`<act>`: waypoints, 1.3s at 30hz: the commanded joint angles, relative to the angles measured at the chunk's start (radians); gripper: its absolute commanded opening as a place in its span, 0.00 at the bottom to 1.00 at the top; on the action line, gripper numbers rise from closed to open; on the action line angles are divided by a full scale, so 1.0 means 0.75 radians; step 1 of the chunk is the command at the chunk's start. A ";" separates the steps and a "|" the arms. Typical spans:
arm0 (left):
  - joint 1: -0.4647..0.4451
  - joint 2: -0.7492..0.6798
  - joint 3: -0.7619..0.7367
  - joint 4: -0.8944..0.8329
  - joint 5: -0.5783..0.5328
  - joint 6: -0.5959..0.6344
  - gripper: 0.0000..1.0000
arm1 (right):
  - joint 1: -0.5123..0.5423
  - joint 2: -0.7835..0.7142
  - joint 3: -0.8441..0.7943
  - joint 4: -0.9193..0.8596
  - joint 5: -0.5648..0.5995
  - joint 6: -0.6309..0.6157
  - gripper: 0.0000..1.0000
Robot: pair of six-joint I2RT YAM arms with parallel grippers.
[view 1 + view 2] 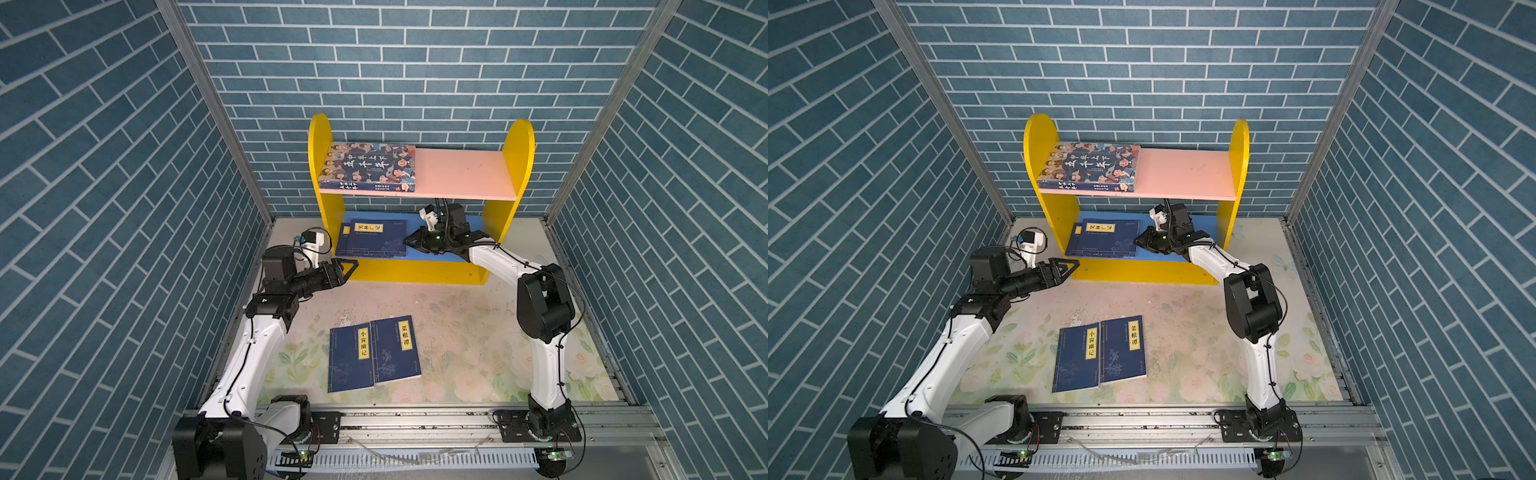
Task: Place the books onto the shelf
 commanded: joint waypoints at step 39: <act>0.099 0.047 0.053 -0.083 -0.343 0.239 0.66 | 0.062 0.086 0.108 -0.006 -0.045 0.013 0.09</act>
